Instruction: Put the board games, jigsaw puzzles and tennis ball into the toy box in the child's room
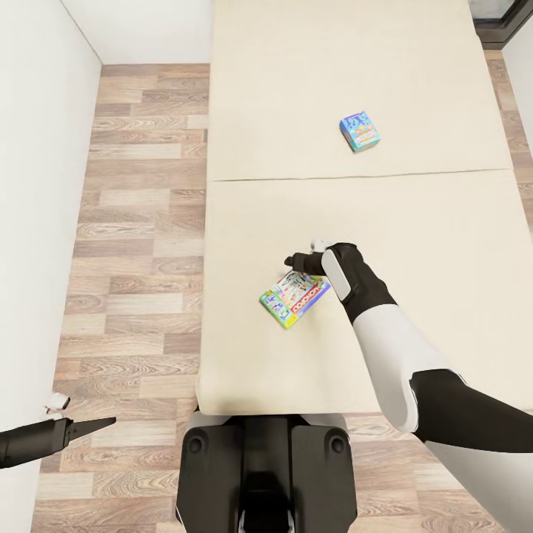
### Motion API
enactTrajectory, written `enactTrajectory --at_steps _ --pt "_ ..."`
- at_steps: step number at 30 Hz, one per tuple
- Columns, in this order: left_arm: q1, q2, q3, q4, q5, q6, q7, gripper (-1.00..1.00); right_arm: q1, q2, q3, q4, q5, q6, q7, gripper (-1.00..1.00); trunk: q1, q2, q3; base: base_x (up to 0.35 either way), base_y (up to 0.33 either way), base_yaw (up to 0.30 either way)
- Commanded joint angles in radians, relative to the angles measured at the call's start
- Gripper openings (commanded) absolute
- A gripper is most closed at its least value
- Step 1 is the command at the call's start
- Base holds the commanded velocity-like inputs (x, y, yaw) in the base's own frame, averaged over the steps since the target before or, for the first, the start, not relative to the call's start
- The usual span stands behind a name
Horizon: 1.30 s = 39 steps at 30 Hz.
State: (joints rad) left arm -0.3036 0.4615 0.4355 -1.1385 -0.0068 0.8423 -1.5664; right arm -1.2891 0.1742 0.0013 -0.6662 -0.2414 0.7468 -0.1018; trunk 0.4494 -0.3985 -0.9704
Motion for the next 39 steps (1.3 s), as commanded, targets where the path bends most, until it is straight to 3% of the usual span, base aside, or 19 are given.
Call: enactTrajectory --at_steps 1,39 --pt "0.000 0.000 0.000 0.000 -0.001 0.011 -0.004 1.00 0.000 0.000 0.000 -0.001 -0.010 0.003 -0.010 1.00 0.001 -0.002 -0.001 0.000 0.000 0.000" --pt "0.000 0.000 0.000 0.000 -0.001 0.011 -0.004 1.00 -0.002 0.000 0.025 -0.001 0.003 0.007 -0.027 1.00 0.001 -0.002 -0.001 0.000 0.000 0.000"
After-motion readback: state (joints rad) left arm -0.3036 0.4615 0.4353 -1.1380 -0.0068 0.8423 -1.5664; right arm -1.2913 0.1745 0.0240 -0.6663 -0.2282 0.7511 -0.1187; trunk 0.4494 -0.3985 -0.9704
